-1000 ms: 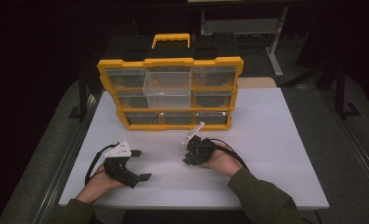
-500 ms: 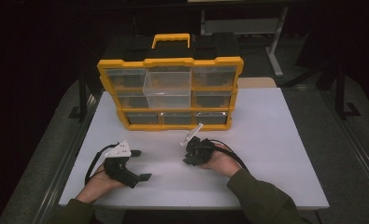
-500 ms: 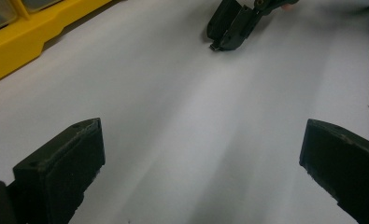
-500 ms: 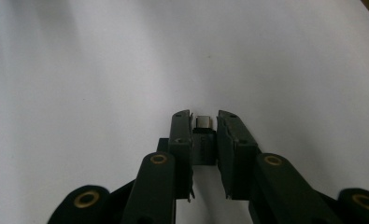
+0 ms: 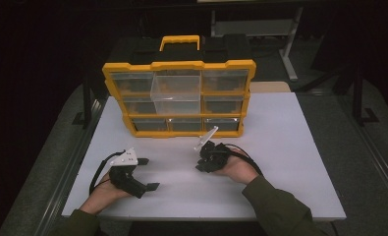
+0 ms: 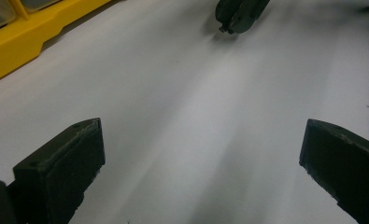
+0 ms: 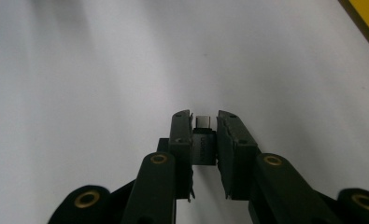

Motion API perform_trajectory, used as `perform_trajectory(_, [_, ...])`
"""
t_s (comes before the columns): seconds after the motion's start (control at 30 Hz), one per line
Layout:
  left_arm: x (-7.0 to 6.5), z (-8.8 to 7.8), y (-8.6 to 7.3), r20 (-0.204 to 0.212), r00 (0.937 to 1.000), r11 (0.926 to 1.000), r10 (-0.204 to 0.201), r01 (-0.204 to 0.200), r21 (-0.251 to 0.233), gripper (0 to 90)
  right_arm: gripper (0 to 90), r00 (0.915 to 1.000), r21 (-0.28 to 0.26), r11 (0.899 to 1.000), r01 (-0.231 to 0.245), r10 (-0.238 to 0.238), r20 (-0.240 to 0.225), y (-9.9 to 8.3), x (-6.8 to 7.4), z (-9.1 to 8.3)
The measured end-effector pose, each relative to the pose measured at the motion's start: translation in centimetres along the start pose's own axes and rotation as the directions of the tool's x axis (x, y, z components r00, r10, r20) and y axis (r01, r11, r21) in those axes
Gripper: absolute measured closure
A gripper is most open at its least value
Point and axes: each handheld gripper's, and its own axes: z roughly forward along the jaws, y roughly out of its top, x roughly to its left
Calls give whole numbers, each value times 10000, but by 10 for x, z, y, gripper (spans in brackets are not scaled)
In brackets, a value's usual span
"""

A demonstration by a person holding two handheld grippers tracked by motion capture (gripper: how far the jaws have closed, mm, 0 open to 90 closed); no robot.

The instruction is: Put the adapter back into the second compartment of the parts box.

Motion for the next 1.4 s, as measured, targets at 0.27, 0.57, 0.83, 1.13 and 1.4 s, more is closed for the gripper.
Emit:
perform_trajectory(0.27, [0, 0, 0, 3, 10000, 10000, -9, 9, -15, 0, 752, 9998, -91, 10000, -17, 15, -201, 1, 0, -13])
perform_trajectory(0.57, [0, 0, 0, -12, 10000, 10000, -27, 27, -34, 0, 752, 9997, -149, 9999, 62, -66, -220, 1, -3, -32])
perform_trajectory(0.83, [0, -1, 0, -17, 10000, 10000, -26, 26, -43, 0, 752, 9999, -142, 9999, 88, -89, -102, 2, -7, -49])
perform_trajectory(1.13, [0, -1, 0, -17, 10000, 10000, -24, 24, -52, 0, 752, 9999, -212, 9997, 82, -84, -107, 4, -10, -61])
perform_trajectory(1.4, [0, 0, 0, 6, 10000, 10000, -15, 15, -51, 0, 752, 9998, -289, 9994, 214, -213, 24, 11, -12, -74])
